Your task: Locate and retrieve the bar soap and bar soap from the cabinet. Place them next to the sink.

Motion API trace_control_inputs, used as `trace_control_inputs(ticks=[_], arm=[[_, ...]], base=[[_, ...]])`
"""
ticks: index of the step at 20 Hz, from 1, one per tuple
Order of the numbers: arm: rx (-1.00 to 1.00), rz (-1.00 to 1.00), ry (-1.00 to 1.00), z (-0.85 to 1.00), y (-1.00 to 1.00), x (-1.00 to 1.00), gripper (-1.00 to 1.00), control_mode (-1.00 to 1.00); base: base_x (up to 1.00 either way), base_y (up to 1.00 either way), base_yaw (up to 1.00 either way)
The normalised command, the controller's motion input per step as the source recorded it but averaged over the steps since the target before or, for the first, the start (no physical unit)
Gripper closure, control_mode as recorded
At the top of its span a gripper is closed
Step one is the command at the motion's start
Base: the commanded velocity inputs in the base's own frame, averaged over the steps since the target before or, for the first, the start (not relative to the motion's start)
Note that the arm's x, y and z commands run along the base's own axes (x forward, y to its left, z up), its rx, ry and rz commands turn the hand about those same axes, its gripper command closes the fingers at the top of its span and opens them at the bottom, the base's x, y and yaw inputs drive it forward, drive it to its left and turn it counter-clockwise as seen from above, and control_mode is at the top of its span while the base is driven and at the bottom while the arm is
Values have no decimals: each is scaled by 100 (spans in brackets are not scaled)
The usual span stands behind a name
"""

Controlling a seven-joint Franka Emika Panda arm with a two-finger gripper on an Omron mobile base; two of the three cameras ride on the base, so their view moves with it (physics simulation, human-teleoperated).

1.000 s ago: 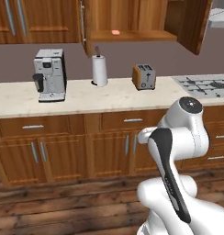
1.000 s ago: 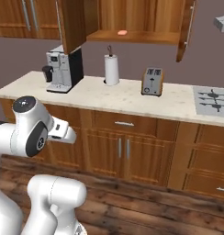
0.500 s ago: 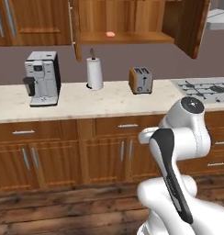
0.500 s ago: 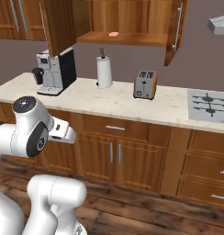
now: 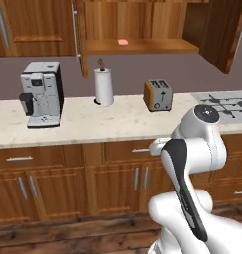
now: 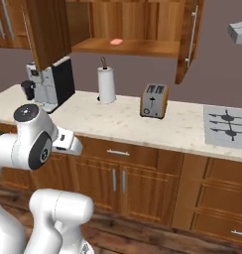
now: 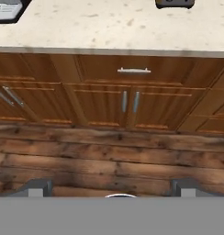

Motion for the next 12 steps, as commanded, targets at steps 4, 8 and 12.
trace_control_inputs(ticks=[4, 8, 12], arm=[[0, 0, 0, 0, 0, 0, -100, 100], [0, 0, 0, 0, 0, 0, -100, 100], [0, 0, 0, 0, 0, 0, -100, 100]], base=[[56, 5, -3], [67, 12, -5], [67, 11, -8]])
